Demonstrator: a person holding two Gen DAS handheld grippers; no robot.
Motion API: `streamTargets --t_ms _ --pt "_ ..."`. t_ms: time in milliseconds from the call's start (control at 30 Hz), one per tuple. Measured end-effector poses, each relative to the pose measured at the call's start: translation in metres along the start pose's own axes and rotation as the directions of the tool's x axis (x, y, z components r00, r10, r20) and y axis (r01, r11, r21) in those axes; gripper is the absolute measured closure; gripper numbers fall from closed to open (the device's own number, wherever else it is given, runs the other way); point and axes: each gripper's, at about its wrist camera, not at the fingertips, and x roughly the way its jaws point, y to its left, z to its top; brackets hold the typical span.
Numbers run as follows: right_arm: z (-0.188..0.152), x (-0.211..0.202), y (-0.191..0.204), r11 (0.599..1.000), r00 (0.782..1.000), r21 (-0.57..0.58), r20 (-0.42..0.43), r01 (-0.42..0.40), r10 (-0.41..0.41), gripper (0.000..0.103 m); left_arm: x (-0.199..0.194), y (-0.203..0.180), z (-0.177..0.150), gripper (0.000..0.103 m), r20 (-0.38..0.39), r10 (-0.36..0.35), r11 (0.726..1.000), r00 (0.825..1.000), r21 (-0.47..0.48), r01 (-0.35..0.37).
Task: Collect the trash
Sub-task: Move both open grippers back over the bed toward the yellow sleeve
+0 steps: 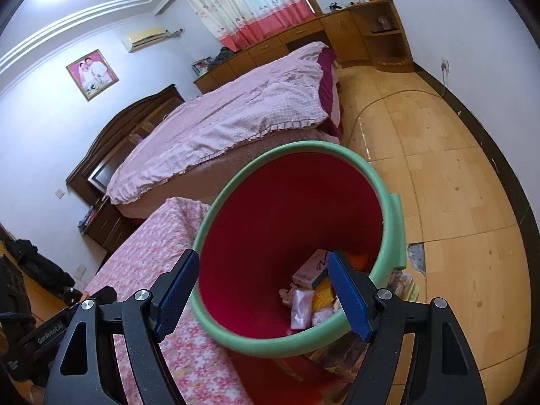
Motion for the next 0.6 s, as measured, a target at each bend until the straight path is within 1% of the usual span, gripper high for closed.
streamTargets --t_ms 33,233,333,600 --pt "-0.001 0.000 0.004 1.000 1.000 -0.003 -0.005 0.001 -0.001 0.024 -0.005 0.008 0.000 0.056 0.005 0.029 0.999 1.000 -0.015 -0.029" --pt "-0.010 0.004 0.030 0.999 0.999 -0.034 -0.031 -0.020 0.019 0.024 -0.027 0.048 0.003 0.056 0.037 0.107 0.993 0.994 -0.057 -0.105" --pt "-0.014 0.006 0.042 0.998 0.999 -0.047 -0.044 -0.032 0.029 0.024 -0.036 0.068 0.004 0.056 0.048 0.134 0.988 0.990 -0.080 -0.130" --pt "-0.025 0.012 0.069 0.994 0.996 -0.094 -0.072 -0.052 0.045 0.024 -0.041 0.118 0.001 0.056 0.036 0.223 0.969 0.974 -0.117 -0.218"
